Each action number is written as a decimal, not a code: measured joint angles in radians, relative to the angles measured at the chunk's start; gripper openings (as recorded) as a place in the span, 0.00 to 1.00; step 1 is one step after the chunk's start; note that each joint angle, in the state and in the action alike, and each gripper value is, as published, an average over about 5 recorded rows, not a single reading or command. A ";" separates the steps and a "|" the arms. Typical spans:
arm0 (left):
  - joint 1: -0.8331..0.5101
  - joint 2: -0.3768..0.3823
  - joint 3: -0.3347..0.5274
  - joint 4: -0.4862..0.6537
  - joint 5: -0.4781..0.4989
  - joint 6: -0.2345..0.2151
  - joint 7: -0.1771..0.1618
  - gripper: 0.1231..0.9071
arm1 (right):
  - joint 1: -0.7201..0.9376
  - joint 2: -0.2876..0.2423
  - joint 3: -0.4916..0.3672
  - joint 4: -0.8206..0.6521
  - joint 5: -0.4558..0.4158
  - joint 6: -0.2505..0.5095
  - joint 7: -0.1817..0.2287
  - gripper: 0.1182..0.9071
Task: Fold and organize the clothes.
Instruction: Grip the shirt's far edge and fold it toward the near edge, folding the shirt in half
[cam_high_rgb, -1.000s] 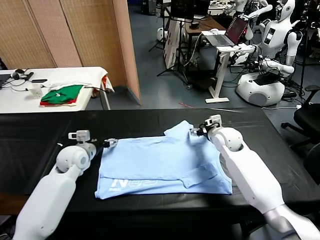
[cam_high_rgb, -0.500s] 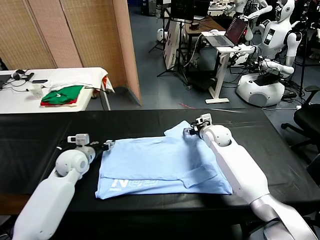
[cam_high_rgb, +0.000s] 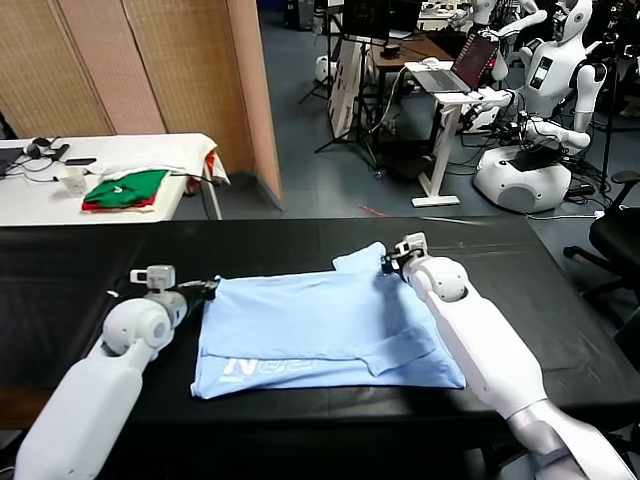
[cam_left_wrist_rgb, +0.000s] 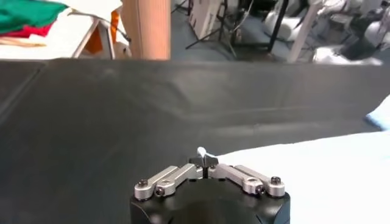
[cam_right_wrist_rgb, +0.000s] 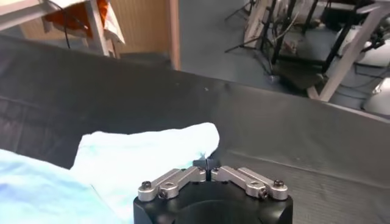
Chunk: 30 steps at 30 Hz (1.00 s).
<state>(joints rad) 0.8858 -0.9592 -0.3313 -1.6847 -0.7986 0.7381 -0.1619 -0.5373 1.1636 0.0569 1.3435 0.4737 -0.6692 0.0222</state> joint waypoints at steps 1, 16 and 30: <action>0.008 0.005 -0.004 -0.013 0.001 0.000 0.000 0.03 | -0.015 -0.008 0.011 0.030 -0.002 -0.005 0.003 0.03; 0.217 0.127 -0.092 -0.269 -0.005 -0.001 0.008 0.03 | -0.384 -0.160 0.212 0.519 -0.005 -0.069 0.038 0.03; 0.379 0.136 -0.134 -0.427 0.057 -0.002 0.008 0.03 | -0.708 -0.169 0.342 0.733 -0.097 -0.069 0.030 0.03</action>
<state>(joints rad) 1.2651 -0.8228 -0.4657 -2.1113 -0.7419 0.7365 -0.1543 -1.2451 0.9942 0.3993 2.0763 0.3772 -0.7377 0.0524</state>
